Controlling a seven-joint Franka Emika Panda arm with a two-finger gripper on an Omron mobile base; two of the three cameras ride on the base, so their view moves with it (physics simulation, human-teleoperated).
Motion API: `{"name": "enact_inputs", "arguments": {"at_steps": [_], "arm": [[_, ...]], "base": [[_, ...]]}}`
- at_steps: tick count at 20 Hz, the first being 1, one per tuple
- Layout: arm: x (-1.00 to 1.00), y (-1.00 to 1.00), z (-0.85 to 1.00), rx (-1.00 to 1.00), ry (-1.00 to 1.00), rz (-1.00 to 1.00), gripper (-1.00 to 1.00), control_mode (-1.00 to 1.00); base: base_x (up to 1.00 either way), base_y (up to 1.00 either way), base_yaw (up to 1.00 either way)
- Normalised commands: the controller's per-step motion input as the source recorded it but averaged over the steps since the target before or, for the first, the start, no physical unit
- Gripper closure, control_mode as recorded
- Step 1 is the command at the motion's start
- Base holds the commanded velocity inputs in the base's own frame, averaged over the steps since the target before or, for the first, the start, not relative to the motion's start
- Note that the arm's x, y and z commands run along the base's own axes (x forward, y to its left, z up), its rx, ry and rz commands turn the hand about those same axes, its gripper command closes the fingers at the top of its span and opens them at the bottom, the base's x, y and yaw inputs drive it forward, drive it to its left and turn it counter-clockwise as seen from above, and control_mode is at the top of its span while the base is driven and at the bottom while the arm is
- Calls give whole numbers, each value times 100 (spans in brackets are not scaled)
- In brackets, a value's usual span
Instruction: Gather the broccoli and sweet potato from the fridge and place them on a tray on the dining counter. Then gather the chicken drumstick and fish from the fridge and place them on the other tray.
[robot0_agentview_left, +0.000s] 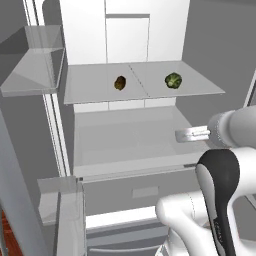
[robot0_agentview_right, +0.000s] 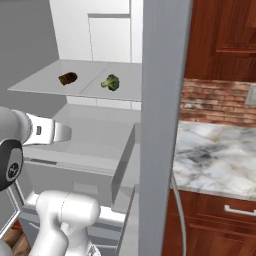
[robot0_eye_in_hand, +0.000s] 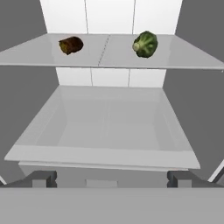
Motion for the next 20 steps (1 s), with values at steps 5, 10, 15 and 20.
{"name": "enact_inputs", "arguments": {"at_steps": [5,10,15,20], "arm": [[0,0,0,0,0,0,-100,100],[0,0,0,0,0,0,-100,100],[-7,0,1,0,-6,0,-100,-100],[-45,0,14,0,-5,0,-100,-100]], "base": [[53,13,0],[52,9,0],[6,5,0],[0,0,0]]}}
